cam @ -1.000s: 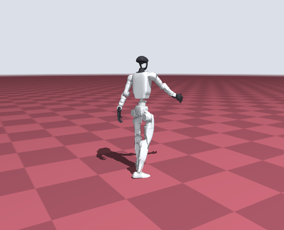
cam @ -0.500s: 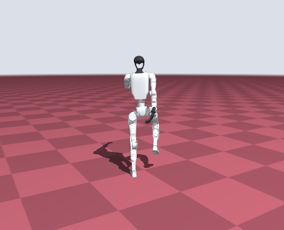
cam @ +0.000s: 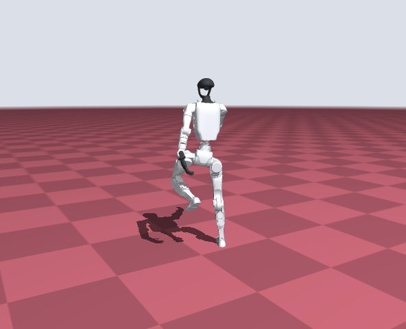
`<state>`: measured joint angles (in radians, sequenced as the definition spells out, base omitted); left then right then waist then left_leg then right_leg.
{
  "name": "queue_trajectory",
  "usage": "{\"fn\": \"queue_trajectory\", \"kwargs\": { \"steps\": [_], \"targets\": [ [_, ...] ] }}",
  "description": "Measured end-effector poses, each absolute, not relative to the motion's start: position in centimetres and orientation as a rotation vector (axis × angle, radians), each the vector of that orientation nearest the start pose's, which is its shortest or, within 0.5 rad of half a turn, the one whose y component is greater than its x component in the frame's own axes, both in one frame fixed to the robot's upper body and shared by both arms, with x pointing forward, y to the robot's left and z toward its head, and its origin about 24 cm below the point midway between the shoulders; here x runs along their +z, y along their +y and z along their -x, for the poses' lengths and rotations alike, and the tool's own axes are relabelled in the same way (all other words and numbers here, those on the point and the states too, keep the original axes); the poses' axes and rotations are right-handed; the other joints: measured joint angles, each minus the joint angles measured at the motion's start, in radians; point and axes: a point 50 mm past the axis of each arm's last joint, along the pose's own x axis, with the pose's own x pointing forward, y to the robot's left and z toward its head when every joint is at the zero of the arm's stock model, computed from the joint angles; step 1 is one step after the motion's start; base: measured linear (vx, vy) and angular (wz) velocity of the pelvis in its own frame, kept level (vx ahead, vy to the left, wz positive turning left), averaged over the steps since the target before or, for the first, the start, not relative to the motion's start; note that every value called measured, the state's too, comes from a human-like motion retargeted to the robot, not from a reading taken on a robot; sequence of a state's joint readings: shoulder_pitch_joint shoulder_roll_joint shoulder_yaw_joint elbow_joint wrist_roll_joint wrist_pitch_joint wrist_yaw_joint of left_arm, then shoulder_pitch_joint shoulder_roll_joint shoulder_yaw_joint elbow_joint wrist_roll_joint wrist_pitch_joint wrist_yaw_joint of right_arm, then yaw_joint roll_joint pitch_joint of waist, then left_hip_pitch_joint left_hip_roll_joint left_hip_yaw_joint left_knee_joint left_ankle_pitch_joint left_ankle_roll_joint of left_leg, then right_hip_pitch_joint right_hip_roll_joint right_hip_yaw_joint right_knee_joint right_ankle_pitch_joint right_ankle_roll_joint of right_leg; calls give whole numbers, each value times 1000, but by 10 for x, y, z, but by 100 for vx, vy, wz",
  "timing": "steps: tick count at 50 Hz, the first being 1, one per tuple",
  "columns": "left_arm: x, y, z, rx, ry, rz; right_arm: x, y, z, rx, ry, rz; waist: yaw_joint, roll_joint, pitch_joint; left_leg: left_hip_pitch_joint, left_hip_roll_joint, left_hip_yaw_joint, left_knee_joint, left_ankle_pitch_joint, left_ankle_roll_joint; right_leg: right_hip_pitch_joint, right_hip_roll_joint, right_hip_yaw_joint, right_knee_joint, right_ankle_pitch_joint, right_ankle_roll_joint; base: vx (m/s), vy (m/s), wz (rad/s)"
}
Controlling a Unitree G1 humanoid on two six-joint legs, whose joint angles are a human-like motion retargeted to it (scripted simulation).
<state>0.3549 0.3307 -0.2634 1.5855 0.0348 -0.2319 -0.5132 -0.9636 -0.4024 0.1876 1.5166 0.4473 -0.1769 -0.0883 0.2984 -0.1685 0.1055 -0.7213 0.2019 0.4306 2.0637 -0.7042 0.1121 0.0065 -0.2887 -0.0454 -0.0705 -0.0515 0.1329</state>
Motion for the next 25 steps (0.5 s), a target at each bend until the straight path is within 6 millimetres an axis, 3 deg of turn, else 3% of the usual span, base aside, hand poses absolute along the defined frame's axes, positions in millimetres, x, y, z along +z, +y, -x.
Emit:
{"fn": "queue_trajectory", "kwargs": {
  "steps": [3,6,8,10,12,15,17,18,20,23,25],
  "targets": [
    [-121,244,171,-253,1829,184,105,-256,-391,-373,189,93,40,-18,-7,-76,62,42,49,-9,42,17,1,13,-8,-13,-6,38,-3,-27],
    [-108,230,204,-177,1900,297,127,-247,-401,-378,124,62,51,-19,-16,-93,87,51,-26,-11,66,44,12,12,0,-44,-9,42,2,-16],
    [-105,216,214,-187,1944,355,129,-237,-405,-355,112,32,37,-18,-28,-77,79,50,-150,-11,71,59,19,4,12,-68,-7,42,5,12],
    [-110,203,211,-264,1968,356,119,-226,-404,-324,134,18,18,-17,-41,-32,53,50,-336,3,63,70,23,-8,34,-95,-2,43,7,17],
    [-123,199,190,-298,1930,320,94,-216,-397,-288,202,31,8,-24,-44,73,3,69,-625,22,28,81,18,-13,64,-119,10,46,10,4],
    [-154,211,119,-249,1782,127,41,-207,-375,-232,357,89,46,-45,17,417,-133,181,-1341,79,-57,125,-15,13,129,-147,57,54,18,-51],
    [-168,225,46,35,1523,87,1,-207,-349,-240,443,174,66,15,66,692,-209,235,-1881,278,-46,184,29,33,184,-164,64,59,29,-32],
    [-170,228,14,89,1427,60,-23,-209,-330,-225,514,235,44,61,63,764,-203,231,-2033,381,-64,197,76,27,223,-170,49,54,32,67],
    [-170,224,-36,20,1335,-34,-76,-209,-277,-144,688,297,-47,116,25,765,-147,206,-2026,435,-169,106,118,-22,484,-180,20,48,31,153],
    [-153,221,-134,-60,1165,-176,-141,-219,-171,-41,1059,322,-191,148,-2,803,-177,67,-2136,508,-184,-122,100,-60,943,32,31,43,27,206],
    [-123,220,-206,-87,1003,-265,-165,-224,-92,-17,1316,258,-276,174,22,848,-161,-17,-2151,508,-196,-251,101,-71,1243,136,15,49,14,214]
  ]
}}
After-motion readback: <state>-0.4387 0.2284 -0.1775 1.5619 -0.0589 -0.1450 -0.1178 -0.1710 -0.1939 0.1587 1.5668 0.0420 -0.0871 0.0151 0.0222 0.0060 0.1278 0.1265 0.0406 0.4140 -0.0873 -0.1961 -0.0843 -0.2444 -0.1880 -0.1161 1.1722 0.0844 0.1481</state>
